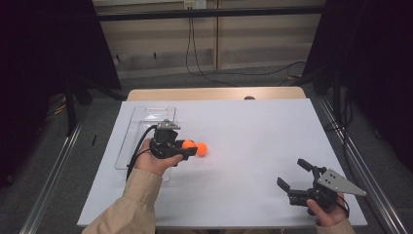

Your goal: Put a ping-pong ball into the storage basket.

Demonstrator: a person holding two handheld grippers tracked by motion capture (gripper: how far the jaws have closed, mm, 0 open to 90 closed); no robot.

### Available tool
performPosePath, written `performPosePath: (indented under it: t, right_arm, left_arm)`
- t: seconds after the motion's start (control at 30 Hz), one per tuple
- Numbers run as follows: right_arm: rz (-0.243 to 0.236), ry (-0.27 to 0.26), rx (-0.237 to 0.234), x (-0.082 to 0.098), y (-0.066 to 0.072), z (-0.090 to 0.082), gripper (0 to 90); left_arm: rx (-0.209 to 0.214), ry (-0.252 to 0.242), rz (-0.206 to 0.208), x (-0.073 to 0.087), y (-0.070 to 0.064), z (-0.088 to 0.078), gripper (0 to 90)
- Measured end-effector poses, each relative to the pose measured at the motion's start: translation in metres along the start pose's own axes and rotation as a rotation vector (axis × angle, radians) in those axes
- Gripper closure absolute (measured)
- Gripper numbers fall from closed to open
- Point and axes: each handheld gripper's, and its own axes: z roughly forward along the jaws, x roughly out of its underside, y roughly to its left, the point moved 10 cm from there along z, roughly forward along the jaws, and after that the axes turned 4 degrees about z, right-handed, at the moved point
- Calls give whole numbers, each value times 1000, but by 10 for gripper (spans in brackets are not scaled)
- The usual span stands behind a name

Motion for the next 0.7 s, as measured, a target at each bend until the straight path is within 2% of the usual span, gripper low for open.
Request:
performPosePath:
  t: [0.07, 0.13, 0.2, 0.27, 0.33, 0.37, 0.43, 0.57, 0.63, 0.7]
  right_arm:
    - [-3, 0, -1, 0, 0, 0, 21]
    - [-2, 0, -2, 0, 0, 0, 21]
    - [3, -2, 1, 0, 0, 0, 21]
    - [-2, 0, -2, 0, 0, 0, 21]
    - [0, -2, 0, 0, 0, 0, 21]
    - [2, -2, 1, 0, 0, 0, 21]
    - [2, -2, -1, 0, 0, 0, 21]
    - [2, -3, 0, 0, 0, 0, 21]
    - [3, -4, 1, -1, 0, 0, 21]
    - [4, -2, 1, 0, 1, 0, 21]
  left_arm:
    - [-16, -4, -2, -1, 2, -1, 510]
    - [-9, 14, 14, 1, 4, -3, 510]
    - [-24, -5, -3, -1, 5, -4, 510]
    - [-14, -2, 2, -1, 5, -5, 510]
    - [-25, -1, 9, -1, 8, -7, 511]
    - [-13, -6, -4, -1, 7, -8, 510]
    - [-24, -15, -5, -2, 9, -9, 511]
    - [-26, -3, -7, -1, 11, -12, 511]
    - [-26, -13, -9, -1, 12, -12, 511]
    - [-28, 3, -8, 1, 14, -14, 511]
